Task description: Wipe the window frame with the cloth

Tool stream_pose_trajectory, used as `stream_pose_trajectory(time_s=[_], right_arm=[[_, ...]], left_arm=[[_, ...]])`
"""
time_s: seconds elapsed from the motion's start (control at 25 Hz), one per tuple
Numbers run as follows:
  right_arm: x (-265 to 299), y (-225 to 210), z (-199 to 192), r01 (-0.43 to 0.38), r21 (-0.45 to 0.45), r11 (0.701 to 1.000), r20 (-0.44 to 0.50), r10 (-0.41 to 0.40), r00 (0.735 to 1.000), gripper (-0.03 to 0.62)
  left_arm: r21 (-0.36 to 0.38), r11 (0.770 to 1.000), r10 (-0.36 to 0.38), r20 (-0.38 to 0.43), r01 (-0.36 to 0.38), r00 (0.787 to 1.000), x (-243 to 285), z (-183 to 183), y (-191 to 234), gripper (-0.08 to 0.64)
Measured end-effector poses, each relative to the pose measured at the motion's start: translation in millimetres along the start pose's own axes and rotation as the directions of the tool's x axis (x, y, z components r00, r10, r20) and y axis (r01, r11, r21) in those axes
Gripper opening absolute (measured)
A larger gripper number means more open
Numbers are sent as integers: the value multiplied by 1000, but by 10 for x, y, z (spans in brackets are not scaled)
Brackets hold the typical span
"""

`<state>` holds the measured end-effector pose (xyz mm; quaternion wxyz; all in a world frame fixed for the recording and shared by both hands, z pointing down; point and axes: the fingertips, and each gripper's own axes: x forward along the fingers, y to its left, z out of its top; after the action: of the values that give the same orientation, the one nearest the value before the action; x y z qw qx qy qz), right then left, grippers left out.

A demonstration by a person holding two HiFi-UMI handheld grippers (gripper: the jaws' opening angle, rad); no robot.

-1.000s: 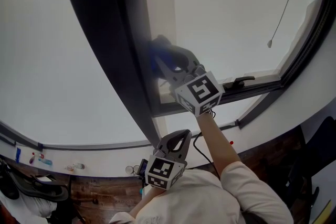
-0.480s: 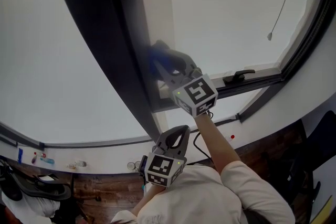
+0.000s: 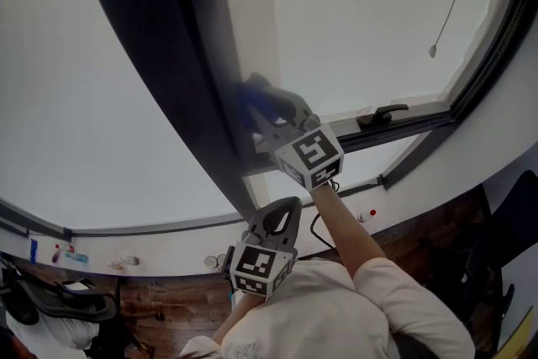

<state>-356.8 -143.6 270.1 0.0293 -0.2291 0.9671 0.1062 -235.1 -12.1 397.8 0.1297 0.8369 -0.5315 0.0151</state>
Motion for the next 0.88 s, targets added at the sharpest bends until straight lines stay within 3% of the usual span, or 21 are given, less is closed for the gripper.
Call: stream_pose_trajectory(time_s=[0.2, 0.52, 0.88], right_arm=[[-23, 46, -236, -3, 10, 1000, -50, 4, 999, 87], [-61, 104, -517, 16, 40, 999, -95, -13, 995, 87], [-97, 194, -925, -29, 112, 993, -183, 49, 982, 87]], left_arm=[[-37, 999, -10, -2, 10, 1000, -9, -38, 6, 9], [-28, 999, -20, -6, 20, 1000, -7, -48, -23, 9], [-32, 999, -29, -25, 28, 999, -68, -98, -74, 9]])
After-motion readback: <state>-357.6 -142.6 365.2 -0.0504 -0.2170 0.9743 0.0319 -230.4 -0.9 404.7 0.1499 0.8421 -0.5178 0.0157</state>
